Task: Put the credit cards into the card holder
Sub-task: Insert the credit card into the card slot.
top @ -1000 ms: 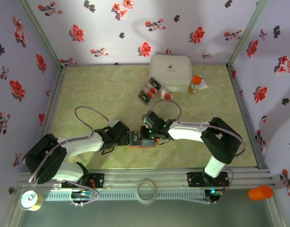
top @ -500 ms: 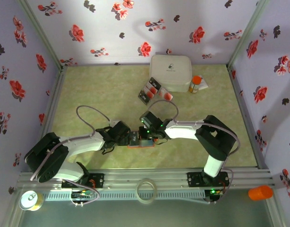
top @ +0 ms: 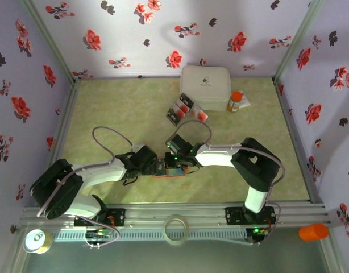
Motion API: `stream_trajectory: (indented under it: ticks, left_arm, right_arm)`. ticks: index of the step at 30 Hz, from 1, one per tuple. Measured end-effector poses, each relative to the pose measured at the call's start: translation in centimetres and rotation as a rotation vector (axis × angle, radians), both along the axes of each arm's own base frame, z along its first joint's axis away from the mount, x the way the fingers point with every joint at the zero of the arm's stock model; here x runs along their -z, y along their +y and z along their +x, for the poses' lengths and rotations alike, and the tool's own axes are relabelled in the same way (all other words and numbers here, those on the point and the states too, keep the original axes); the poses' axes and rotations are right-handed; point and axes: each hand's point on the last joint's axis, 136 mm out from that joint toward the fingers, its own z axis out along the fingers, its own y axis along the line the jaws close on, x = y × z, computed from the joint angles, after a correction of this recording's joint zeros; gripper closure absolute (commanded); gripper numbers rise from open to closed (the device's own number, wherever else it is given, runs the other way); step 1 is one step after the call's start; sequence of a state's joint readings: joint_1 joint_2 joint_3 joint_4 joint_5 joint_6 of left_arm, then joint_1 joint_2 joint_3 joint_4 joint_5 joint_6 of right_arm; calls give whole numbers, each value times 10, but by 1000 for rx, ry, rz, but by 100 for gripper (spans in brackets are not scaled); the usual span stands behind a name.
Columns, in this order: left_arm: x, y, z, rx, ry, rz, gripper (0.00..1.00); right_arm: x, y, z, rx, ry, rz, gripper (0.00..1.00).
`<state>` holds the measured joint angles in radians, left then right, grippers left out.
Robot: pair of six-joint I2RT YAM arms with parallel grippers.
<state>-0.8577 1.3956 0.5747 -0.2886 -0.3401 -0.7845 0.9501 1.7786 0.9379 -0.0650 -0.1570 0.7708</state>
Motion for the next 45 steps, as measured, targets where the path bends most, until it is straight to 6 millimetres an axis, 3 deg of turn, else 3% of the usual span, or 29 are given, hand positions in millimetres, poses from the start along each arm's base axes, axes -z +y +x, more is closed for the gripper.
stream_trajectory:
  ticks: [7,14,22,45]
  left_arm:
    - [-3,-1,0,2,-5,-11,8]
    - [-10,-1,-2,2,-15,-60,8]
    - [-10,7,-6,-15,-9,-58,8]
    - [-1,9,-9,-10,18,-29,10]
  right_arm:
    - [-7,-2,-2,1,-11,-6,100]
    - [-27,0,-5,-7,-41,33,100]
    - [-15,-8,-15,7,-11,18,100]
    - [-13,-1,-22,2,-5,34,100]
